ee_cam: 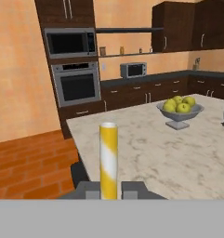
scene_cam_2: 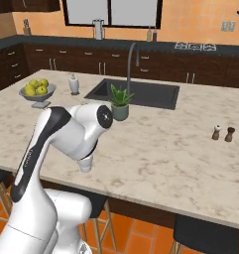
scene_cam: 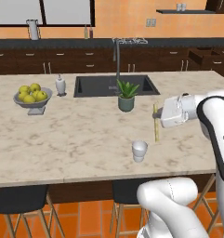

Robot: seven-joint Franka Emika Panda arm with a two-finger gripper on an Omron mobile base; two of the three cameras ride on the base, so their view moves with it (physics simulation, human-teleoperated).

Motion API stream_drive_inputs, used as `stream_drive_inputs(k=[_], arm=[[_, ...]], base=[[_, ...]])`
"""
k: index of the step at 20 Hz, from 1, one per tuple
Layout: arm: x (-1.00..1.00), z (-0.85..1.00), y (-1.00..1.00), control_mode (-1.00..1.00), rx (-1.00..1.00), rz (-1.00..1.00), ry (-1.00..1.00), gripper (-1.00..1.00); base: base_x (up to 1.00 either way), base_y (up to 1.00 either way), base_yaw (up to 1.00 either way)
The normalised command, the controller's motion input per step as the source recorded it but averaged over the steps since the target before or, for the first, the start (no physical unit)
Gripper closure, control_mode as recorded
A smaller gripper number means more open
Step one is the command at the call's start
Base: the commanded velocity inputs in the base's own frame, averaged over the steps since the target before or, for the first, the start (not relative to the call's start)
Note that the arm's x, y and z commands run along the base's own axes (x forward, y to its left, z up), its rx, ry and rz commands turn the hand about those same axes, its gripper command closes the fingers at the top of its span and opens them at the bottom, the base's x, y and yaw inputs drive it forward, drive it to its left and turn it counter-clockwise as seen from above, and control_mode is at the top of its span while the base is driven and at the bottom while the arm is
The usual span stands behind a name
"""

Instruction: Take a straw from the drawer in front and place it inside the glass cup on the dining counter.

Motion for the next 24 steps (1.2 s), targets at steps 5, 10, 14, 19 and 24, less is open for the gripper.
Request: stream_drive_inputs(k=[5, 10, 14, 19, 24], arm=[[0.37, -0.53, 0.00, -1.00, 0.00, -0.01, 0.03, 1.00], [0.58, -0.34, 0.00, -1.00, 0.00, -0.01, 0.00, 1.00], [0.44, -0.33, -0.05, -1.00, 0.00, -0.02, 0.00, 1.00], [0.31, -0.33, -0.14, -1.00, 0.00, -0.01, 0.00, 1.00], [0.38, -0.31, -0.03, -1.00, 0.00, 0.00, 0.00, 1.00]], base=[[0.00, 0.00, 0.00], [0.00, 0.00, 0.00], [0.00, 0.00, 0.00], [0.00, 0.00, 0.00], [0.00, 0.00, 0.00]])
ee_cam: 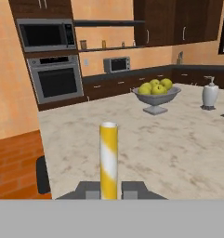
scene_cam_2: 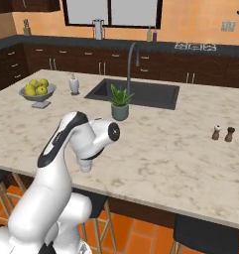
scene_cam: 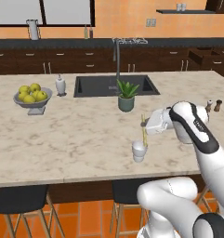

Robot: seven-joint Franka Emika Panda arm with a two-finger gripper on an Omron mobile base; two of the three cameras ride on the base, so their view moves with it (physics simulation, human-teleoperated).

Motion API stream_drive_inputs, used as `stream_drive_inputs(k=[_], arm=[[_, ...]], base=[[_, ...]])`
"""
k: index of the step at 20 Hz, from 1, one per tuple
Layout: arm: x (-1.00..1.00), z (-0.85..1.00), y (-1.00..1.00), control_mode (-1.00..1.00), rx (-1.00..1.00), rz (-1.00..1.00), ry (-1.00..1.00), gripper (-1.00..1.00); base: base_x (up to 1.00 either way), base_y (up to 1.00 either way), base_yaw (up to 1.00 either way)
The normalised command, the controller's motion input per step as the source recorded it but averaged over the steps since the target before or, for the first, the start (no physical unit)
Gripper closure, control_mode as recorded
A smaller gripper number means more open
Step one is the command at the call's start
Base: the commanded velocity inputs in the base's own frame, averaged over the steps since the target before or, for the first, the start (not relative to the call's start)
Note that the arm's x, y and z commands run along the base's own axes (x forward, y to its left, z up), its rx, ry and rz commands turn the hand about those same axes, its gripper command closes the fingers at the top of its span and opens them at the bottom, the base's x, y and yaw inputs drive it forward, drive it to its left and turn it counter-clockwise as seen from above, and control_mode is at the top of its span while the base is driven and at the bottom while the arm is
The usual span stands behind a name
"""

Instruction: Take a straw from the drawer in front and place it inside the glass cup on the dining counter.

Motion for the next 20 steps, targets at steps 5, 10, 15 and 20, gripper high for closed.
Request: stream_drive_inputs(k=[5, 10, 15, 20], arm=[[0.34, -0.39, 0.00, -1.00, 0.00, 0.00, 0.01, 1.00], [0.28, -0.38, -0.02, -1.00, 0.00, 0.00, 0.01, 1.00], [0.30, -0.33, 0.00, -1.00, 0.00, 0.00, 0.00, 1.00], [0.31, -0.19, 0.00, -1.00, 0.00, 0.00, 0.00, 1.00]], base=[[0.00, 0.00, 0.00], [0.00, 0.00, 0.00], [0.00, 0.00, 0.00], [0.00, 0.00, 0.00]])
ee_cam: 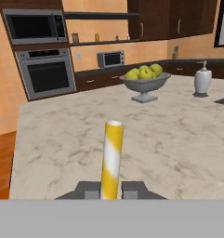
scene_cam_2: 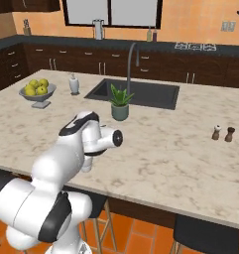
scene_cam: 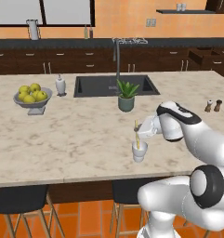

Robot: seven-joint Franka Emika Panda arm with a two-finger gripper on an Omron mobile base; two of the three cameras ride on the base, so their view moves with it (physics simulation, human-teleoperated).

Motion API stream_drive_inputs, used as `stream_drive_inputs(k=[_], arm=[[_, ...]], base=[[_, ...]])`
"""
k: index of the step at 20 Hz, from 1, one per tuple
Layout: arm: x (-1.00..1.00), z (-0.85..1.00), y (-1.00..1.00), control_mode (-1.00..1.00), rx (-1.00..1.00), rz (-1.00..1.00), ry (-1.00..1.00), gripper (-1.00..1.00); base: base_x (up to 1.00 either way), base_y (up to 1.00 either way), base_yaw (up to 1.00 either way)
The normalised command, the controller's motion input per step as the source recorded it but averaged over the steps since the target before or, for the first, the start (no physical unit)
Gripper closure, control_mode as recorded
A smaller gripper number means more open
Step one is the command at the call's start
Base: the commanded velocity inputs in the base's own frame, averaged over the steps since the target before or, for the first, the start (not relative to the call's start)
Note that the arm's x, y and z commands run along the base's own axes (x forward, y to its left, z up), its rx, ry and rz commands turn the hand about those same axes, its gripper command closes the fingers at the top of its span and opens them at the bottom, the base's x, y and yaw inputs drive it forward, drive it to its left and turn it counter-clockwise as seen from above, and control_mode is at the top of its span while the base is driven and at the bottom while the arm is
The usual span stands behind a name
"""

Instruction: Take a straw from the drawer in front and place it inside the glass cup on the dining counter.

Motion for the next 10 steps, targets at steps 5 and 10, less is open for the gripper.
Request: stream_drive_inputs(k=[5, 10], arm=[[0.03, -0.06, -0.01, -1.00, 0.00, 0.00, 0.00, 1.00], [-0.01, -0.32, -0.03, -1.00, 0.00, 0.00, 0.00, 1.00]], base=[[0.00, 0.00, 0.00], [0.00, 0.00, 0.00]])
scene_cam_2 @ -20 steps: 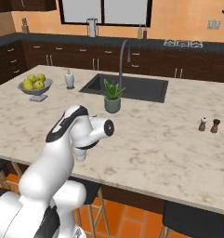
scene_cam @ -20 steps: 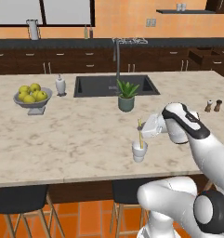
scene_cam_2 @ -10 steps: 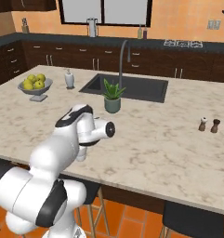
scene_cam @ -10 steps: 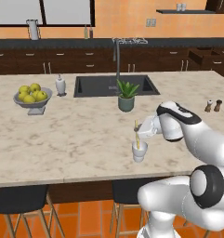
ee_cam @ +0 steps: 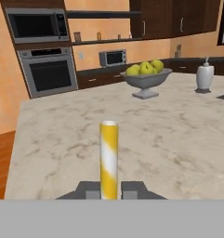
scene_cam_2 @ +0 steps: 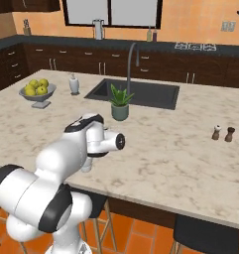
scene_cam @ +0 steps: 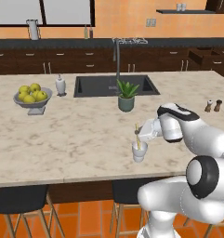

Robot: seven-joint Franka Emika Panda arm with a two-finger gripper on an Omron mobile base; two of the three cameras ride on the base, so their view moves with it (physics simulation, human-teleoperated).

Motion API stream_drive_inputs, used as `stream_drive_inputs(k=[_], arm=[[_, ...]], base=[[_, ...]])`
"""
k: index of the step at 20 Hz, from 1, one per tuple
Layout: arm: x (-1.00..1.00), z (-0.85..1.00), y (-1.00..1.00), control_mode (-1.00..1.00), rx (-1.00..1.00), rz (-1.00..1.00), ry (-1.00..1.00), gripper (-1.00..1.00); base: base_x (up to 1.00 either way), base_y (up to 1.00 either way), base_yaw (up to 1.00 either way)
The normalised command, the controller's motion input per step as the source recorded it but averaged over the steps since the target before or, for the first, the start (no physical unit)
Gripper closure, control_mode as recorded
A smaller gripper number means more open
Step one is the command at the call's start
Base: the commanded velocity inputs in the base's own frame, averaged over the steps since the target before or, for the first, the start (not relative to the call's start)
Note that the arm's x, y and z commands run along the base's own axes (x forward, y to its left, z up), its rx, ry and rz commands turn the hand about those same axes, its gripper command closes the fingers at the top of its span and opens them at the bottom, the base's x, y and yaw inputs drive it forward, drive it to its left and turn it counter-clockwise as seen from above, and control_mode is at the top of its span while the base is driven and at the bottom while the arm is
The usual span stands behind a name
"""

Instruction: Take a straw from the drawer in front and place it inside the glass cup on the dining counter.

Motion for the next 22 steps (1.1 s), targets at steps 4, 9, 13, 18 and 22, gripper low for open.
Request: stream_drive_inputs(k=[4, 9, 13, 18, 22], arm=[[0.00, -0.27, 0.00, -1.00, 0.00, 0.00, 0.02, -1.00], [-0.01, 0.05, 0.00, -1.00, 0.00, -0.02, 0.00, -1.00], [-0.31, 0.67, -0.17, -1.00, 0.00, -0.07, -0.01, -1.00], [-0.63, 1.00, -0.17, -1.00, 0.00, -0.08, -0.07, -1.00], [-1.00, 1.00, 0.00, -1.00, 0.00, -0.11, -0.05, -1.00]], base=[[0.00, 0.00, 0.00], [0.00, 0.00, 0.00], [0.00, 0.00, 0.00], [0.00, 0.00, 0.00], [0.00, 0.00, 0.00]])
